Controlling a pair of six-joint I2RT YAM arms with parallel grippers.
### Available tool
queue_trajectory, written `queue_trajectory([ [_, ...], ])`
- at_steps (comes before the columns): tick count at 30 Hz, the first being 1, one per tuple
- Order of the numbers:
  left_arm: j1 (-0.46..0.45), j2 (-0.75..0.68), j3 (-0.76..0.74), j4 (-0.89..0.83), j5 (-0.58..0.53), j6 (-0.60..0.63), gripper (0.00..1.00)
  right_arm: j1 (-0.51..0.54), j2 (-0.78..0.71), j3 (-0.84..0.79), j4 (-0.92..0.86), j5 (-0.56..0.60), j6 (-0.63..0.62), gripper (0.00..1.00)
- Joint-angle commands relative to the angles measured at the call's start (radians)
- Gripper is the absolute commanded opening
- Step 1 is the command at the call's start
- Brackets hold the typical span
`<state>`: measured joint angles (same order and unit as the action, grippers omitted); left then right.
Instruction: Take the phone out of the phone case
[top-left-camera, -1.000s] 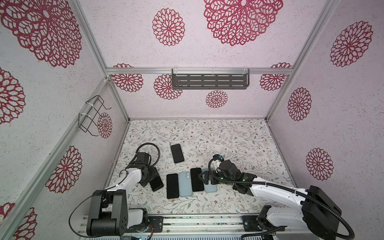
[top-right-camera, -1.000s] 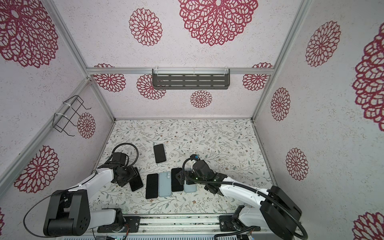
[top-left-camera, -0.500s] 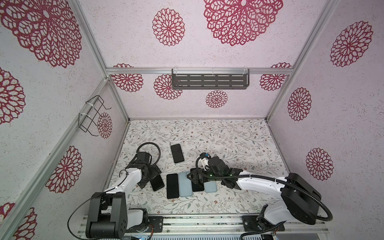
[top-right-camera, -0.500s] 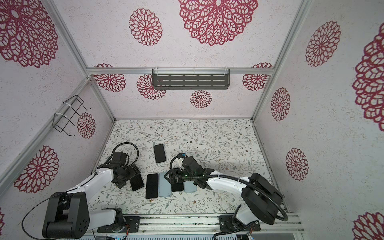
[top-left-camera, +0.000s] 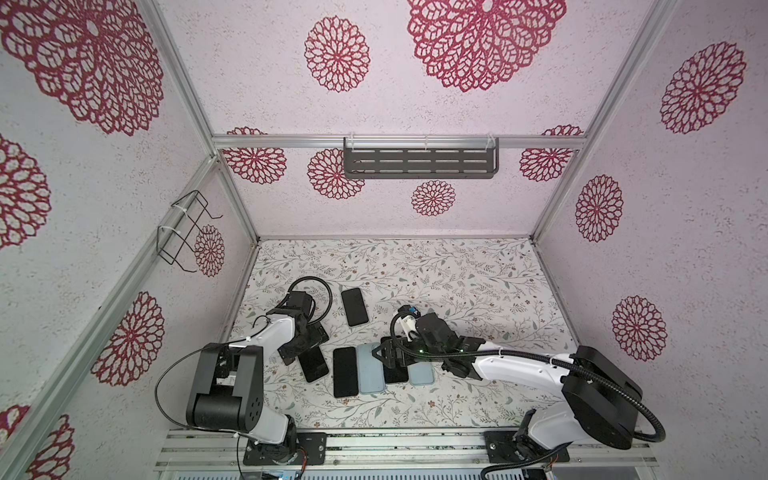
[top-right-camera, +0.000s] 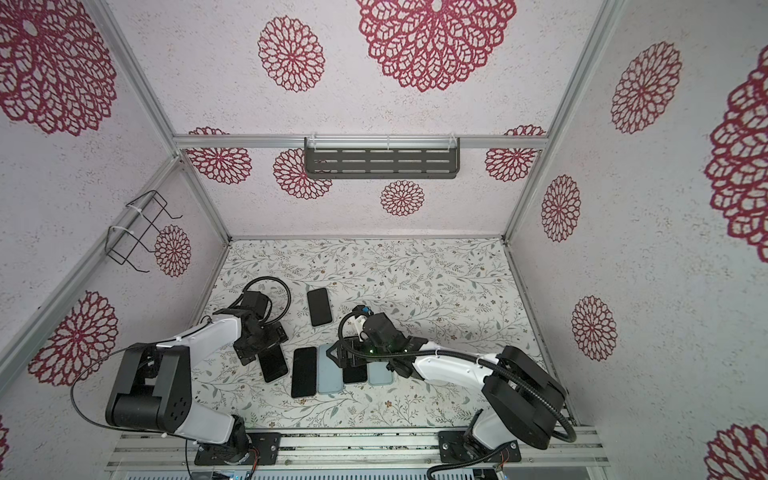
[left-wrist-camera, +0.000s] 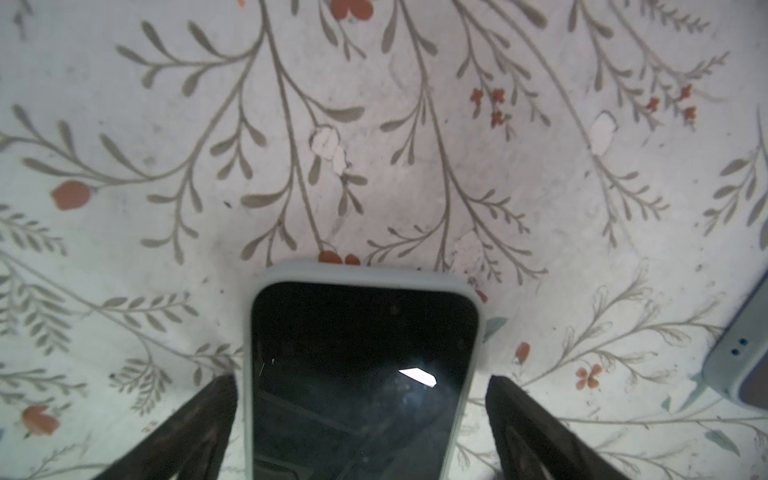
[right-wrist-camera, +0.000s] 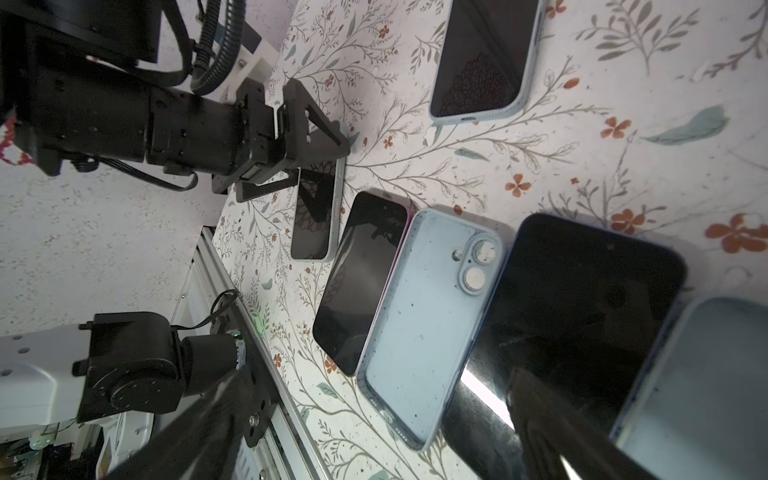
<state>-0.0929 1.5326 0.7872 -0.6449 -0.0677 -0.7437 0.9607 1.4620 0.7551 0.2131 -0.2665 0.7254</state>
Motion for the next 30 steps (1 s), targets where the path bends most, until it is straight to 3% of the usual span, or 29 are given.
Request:
queue_trajectory([
  [1,-0.025,0.013,0.021,-0.029,-0.027,0.011,0.99,0.008,-0.025,-0.002,0.027,-0.002,-0.014,0.99],
  [12,-0.048,0.036,-0.002,-0.017,-0.027,-0.017,0.96,0.007,-0.011,0.006,0.027,0.000,-0.014,0.99],
  [24,-0.038,-0.029,-0.060,0.026,0.034,-0.026,0.63,0.015,0.055,0.044,0.067,-0.013,0.011,0.99],
  [30,-0.016,-0.094,-0.091,0.037,0.068,-0.025,0.57,0.039,0.135,0.117,0.080,-0.040,0.011,0.99],
])
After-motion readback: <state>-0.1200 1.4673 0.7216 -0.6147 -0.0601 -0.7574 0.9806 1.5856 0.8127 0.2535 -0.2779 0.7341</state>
